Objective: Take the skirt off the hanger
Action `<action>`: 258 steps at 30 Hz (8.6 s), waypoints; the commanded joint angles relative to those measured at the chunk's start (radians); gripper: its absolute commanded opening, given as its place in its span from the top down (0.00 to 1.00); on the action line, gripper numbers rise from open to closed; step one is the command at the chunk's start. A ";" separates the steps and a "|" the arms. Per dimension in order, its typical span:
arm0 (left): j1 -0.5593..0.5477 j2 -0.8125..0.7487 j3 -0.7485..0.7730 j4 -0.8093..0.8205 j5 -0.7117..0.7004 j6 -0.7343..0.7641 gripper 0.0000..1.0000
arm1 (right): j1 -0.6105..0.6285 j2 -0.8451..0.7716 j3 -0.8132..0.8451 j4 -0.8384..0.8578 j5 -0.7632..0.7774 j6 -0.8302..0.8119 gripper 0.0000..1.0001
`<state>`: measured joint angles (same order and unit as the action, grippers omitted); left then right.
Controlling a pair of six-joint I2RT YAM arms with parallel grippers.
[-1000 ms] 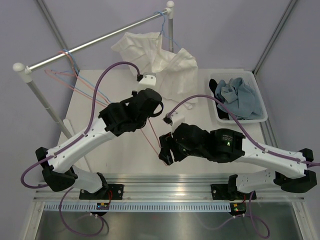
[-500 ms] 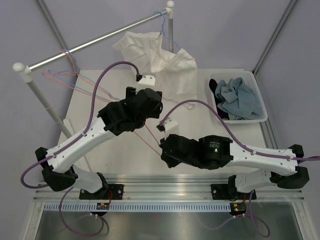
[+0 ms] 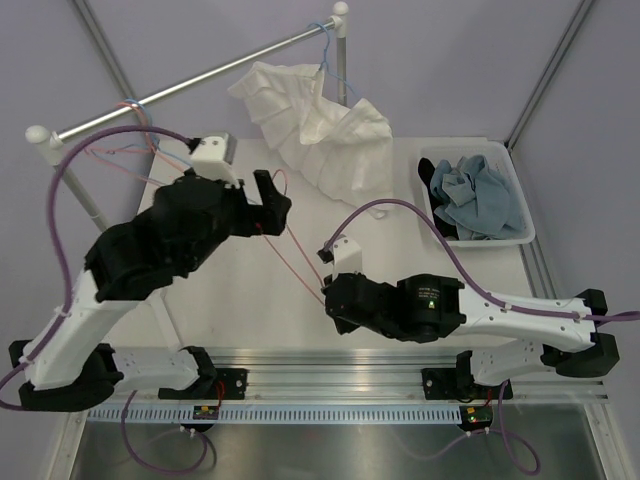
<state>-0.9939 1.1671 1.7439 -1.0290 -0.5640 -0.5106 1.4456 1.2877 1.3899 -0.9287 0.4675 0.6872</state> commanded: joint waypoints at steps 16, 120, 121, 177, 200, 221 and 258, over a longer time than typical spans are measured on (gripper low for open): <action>-0.002 -0.514 -0.481 0.446 0.406 -0.140 0.05 | -0.203 0.077 0.299 0.054 0.092 -0.366 1.00; -0.003 -0.520 -1.026 0.624 0.641 -0.270 0.07 | -1.104 0.443 0.766 0.500 -1.073 -0.738 1.00; -0.003 -0.521 -1.020 0.620 0.642 -0.269 0.08 | -1.104 0.434 0.753 0.519 -1.075 -0.723 1.00; -0.002 -0.320 -1.041 0.738 0.740 -0.175 0.12 | -1.054 0.907 1.078 0.419 -1.064 -0.897 0.00; -0.002 -0.357 -1.041 0.715 0.744 -0.186 0.13 | -0.999 0.799 0.965 0.528 -1.221 -0.873 1.00; -0.002 -0.432 -0.971 0.636 0.733 -0.194 0.14 | -0.984 0.601 0.948 0.476 -1.144 -0.779 1.00; -0.002 0.062 -0.147 0.507 0.604 0.076 0.13 | -0.964 -0.551 -0.269 0.142 -1.176 -0.396 1.00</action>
<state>-0.9939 1.2278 1.5284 -0.5678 0.0486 -0.4618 0.4732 0.7410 1.0924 -0.7853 -0.6460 0.2634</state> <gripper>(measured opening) 0.877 0.082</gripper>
